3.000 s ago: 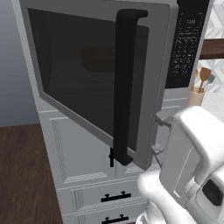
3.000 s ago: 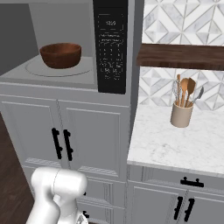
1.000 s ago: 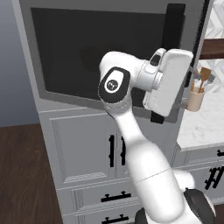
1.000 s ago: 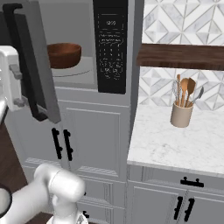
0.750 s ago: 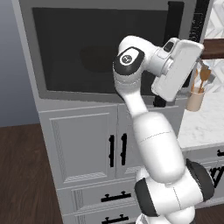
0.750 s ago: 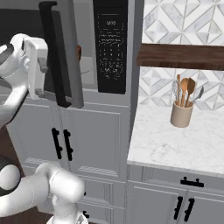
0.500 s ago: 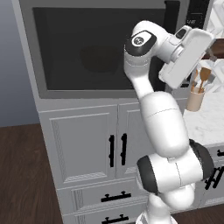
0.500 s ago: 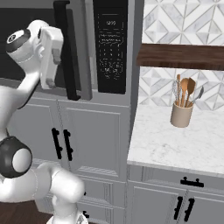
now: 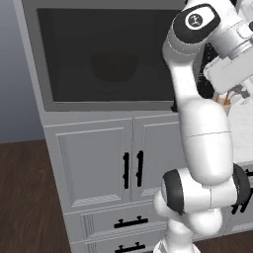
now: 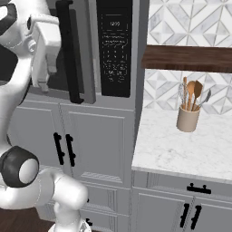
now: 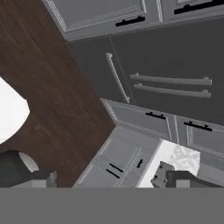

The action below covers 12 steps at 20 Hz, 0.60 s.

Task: Open the microwave, place the bowl with waffle inside the microwave, then close the microwave door and turn it on.

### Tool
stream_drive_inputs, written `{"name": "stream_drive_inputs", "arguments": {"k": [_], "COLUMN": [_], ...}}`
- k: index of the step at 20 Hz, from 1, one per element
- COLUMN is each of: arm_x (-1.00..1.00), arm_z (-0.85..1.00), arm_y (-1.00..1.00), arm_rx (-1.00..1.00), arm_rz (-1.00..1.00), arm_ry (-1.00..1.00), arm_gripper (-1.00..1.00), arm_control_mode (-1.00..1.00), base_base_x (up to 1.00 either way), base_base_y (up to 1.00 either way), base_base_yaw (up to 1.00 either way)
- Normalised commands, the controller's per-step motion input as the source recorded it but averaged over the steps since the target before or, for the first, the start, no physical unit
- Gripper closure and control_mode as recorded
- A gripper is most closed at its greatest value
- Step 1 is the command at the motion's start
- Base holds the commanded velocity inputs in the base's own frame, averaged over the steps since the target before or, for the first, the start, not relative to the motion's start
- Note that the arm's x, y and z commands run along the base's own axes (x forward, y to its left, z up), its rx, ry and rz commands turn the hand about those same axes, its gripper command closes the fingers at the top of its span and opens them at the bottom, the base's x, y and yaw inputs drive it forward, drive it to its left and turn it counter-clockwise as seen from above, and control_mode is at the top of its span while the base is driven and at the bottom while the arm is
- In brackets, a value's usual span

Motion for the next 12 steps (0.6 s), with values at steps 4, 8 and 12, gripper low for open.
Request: {"name": "stream_drive_inputs", "arguments": {"k": [4, 8, 12], "arm_x": [-0.88, 0.51, 0.74], "arm_z": [-0.01, -0.41, -0.84], "arm_y": [-0.88, -0.43, 0.85], "arm_rx": [0.33, 0.25, 0.08], "arm_rz": [0.00, 0.00, -0.01], "arm_ry": [-0.22, 0.01, -0.06], "arm_gripper": [-1.00, -1.00, -1.00], "arm_control_mode": [-1.00, -1.00, -1.00], "base_base_x": [0.00, 0.00, 0.00], "base_base_y": [0.00, 0.00, 0.00], "base_base_yaw": [0.00, 0.00, 0.00]}}
